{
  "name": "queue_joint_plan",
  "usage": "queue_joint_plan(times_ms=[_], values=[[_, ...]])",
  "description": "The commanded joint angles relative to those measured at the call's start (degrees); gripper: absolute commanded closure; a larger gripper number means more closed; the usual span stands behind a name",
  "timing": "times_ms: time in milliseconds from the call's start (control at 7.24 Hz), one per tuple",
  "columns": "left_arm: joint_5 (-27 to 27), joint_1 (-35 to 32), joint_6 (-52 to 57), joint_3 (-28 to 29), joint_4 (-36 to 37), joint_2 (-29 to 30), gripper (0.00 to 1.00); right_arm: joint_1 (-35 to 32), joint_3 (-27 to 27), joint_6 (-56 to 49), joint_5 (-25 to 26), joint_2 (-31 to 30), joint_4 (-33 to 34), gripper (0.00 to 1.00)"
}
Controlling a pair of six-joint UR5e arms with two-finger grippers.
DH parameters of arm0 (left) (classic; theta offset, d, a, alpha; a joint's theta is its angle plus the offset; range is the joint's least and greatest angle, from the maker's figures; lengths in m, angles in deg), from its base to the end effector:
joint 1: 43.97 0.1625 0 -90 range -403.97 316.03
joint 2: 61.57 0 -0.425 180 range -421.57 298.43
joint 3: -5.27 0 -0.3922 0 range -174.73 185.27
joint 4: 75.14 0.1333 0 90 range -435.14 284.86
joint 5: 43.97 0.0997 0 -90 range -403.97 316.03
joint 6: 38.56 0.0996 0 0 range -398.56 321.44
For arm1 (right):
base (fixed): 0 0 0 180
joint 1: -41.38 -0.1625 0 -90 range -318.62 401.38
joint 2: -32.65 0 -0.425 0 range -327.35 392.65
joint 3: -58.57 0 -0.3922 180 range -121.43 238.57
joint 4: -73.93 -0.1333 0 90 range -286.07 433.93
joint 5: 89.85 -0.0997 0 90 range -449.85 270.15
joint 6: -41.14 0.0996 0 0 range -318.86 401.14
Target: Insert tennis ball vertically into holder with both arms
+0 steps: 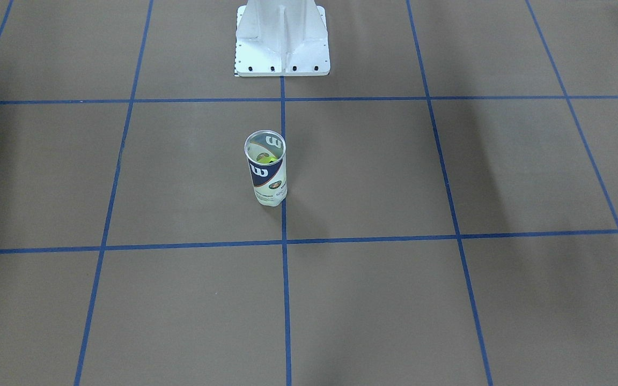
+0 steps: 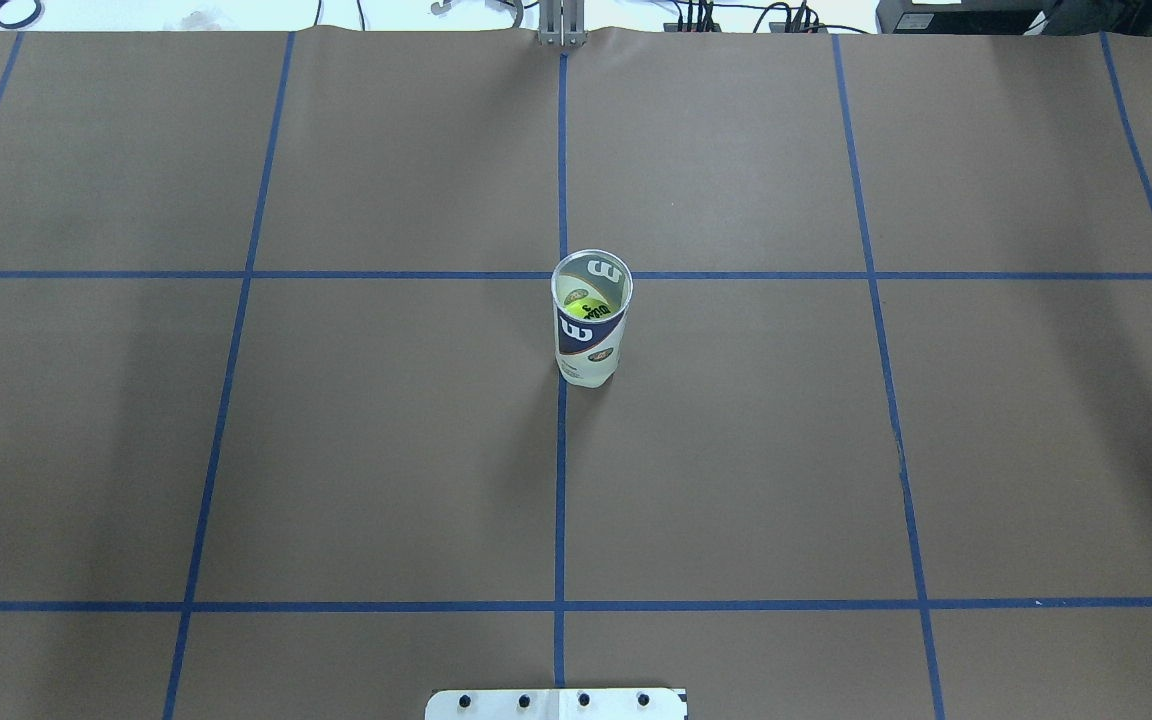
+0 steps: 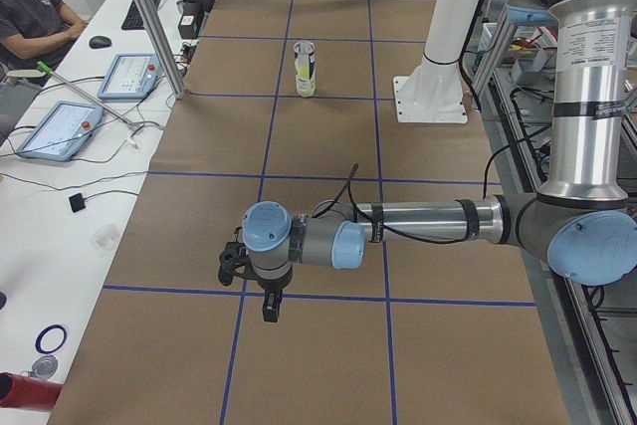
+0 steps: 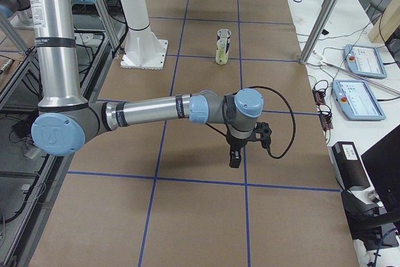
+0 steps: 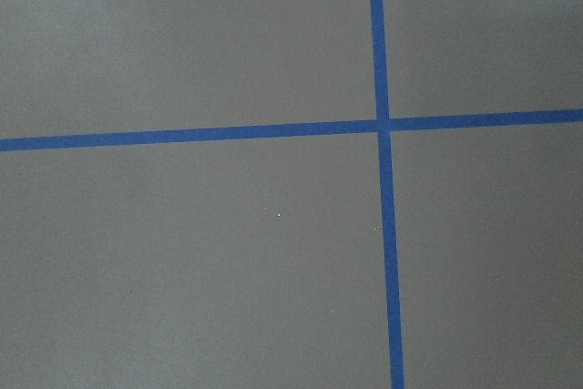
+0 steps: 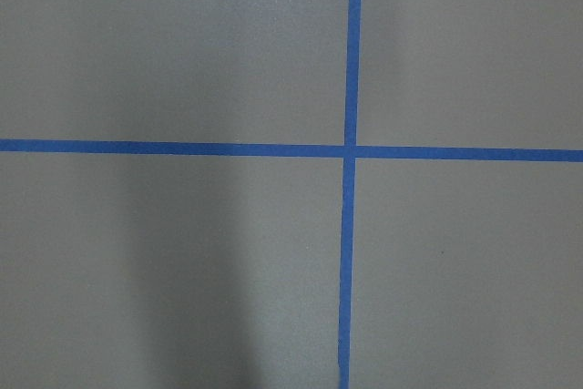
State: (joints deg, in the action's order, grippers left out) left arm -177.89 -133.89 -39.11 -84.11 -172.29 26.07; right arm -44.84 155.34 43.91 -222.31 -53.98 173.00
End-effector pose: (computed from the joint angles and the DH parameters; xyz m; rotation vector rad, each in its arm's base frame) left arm -0.0635 -0.4789 0.6718 0.0650 0.7666 0.0201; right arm 0.0322 -0.5154 0.5893 -0.0246 -0.7409 -0.0237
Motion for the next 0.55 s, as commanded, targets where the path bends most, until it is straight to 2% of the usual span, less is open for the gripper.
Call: queue_joint_plan(times_ms=[0, 415], values=[[-0.11, 0.0, -0.32, -0.18, 3.43, 1.56, 0.0, 0.0, -0.53, 0.04, 0.27, -0.03, 0.07, 0.0], [-0.11, 0.0, -1.38, -0.27, 3.72, 2.01, 0.0, 0.09, -1.4, 0.04, 0.1, -0.2, 0.16, 0.01]])
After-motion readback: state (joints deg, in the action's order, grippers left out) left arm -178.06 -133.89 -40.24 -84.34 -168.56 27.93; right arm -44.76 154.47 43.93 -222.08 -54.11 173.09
